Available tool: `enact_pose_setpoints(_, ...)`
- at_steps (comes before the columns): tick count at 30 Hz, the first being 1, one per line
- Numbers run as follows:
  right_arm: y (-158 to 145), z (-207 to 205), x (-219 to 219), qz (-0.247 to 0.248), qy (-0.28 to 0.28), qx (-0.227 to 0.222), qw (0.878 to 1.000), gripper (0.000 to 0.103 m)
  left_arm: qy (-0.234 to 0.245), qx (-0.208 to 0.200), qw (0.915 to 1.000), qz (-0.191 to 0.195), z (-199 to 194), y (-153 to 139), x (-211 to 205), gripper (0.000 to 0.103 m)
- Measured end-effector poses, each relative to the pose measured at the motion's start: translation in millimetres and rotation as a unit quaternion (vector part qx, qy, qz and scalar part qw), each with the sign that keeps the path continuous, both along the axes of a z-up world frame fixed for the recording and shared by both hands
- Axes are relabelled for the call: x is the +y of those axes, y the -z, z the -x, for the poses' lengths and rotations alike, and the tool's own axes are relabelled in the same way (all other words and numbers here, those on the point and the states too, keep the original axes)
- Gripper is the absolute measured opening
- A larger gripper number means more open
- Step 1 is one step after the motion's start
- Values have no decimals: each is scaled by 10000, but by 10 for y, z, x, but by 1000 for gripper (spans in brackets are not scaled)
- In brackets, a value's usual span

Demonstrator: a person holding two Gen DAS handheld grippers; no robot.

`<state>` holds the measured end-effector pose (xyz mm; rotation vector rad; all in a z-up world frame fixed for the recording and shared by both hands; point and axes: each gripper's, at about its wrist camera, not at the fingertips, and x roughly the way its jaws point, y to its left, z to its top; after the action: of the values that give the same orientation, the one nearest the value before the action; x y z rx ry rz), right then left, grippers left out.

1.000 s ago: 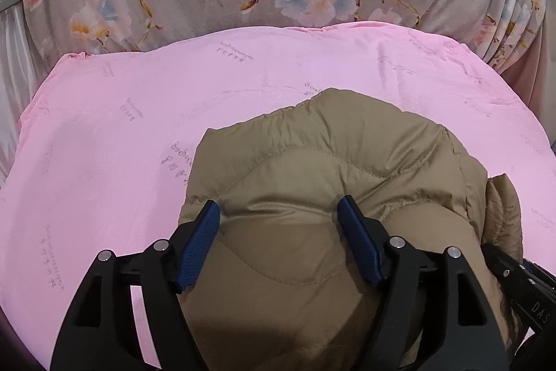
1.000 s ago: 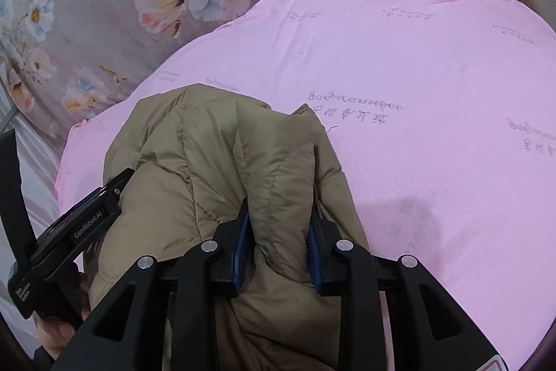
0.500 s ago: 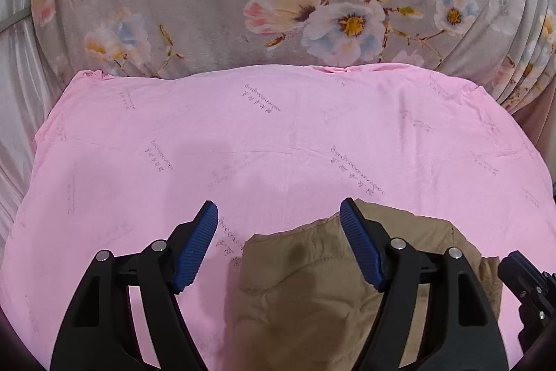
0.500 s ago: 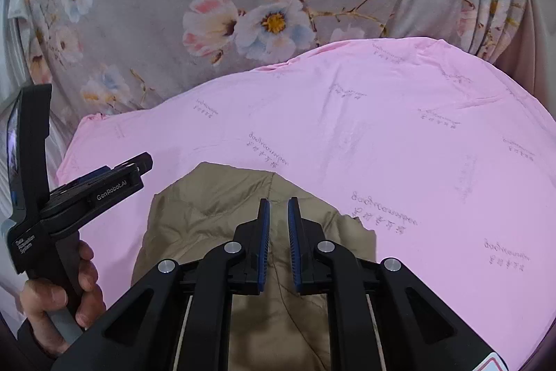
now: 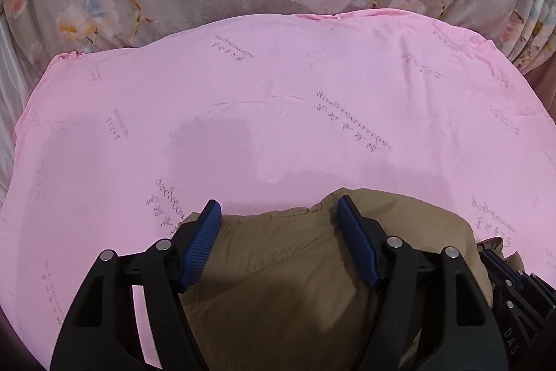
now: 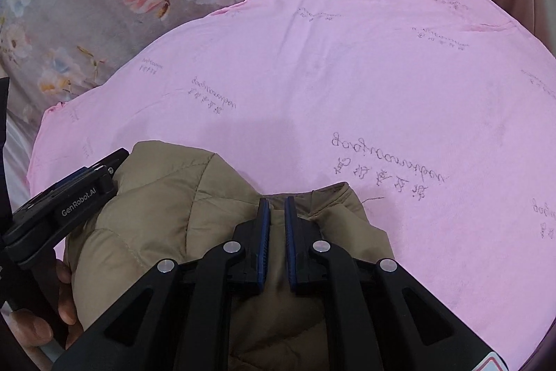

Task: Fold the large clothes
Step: 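Press the folded bundle with the left gripper while the right gripper grasps its edge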

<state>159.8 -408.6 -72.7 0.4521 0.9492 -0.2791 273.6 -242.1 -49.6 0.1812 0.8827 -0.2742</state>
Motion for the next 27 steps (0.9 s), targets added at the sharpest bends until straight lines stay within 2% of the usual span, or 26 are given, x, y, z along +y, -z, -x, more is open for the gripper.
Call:
enact_pose_setpoints(10, 163, 21, -52, -277, 0, -118, 9995, 6, -15, -32, 9999, -105, -10, 129, -43, 67)
enact_pose_setpoints(27, 210, 18, -86, -342, 56, -216, 9992, 5, -78, -162, 9992, -368, 2, 215, -135, 67)
